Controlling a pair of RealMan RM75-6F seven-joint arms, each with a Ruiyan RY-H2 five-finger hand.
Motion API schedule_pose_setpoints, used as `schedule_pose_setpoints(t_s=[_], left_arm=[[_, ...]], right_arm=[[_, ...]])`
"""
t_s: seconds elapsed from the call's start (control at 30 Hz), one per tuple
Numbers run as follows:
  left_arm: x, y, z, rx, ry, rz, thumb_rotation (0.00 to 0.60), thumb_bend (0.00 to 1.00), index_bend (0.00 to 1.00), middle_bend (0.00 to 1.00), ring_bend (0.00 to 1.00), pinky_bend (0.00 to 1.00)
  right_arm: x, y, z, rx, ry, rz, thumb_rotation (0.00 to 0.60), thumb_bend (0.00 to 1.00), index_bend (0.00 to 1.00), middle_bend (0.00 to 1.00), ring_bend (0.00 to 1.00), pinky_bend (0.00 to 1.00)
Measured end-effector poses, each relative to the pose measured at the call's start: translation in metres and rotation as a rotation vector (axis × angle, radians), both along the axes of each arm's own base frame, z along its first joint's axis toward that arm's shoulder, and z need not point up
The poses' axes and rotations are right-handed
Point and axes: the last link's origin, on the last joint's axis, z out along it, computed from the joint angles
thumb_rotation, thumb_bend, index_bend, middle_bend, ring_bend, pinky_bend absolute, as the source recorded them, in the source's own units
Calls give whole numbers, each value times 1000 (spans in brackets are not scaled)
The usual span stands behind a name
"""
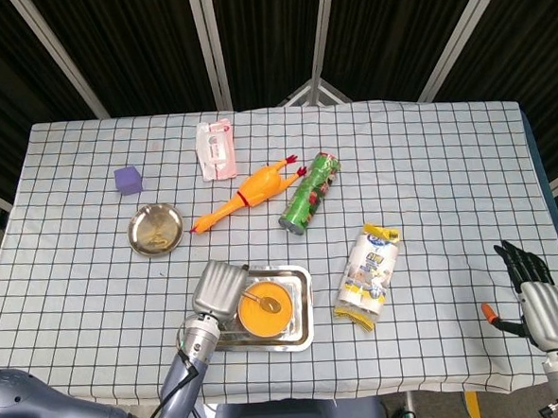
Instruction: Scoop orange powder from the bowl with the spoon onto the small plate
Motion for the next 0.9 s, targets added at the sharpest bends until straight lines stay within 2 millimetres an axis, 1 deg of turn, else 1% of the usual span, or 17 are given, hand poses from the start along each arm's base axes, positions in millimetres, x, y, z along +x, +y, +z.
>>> schedule_pose_setpoints(t_s=[0.17,0.4,0.9], left_arm=[[0,1,-8,-3,12,1,600,381,464,1000,991,991],[0,4,-14,0,25,11,600,443,479,1000,992,991],[0,3,-21,-11,32,18,600,461,481,1000,992,991]], right_arm=[[0,0,0,1,-3,-2,600,359,0,0,0,0],[0,0,1,1,-9,-3,600,359,0,0,0,0],[0,0,1,2,-11,-5,600,359,0,0,0,0]])
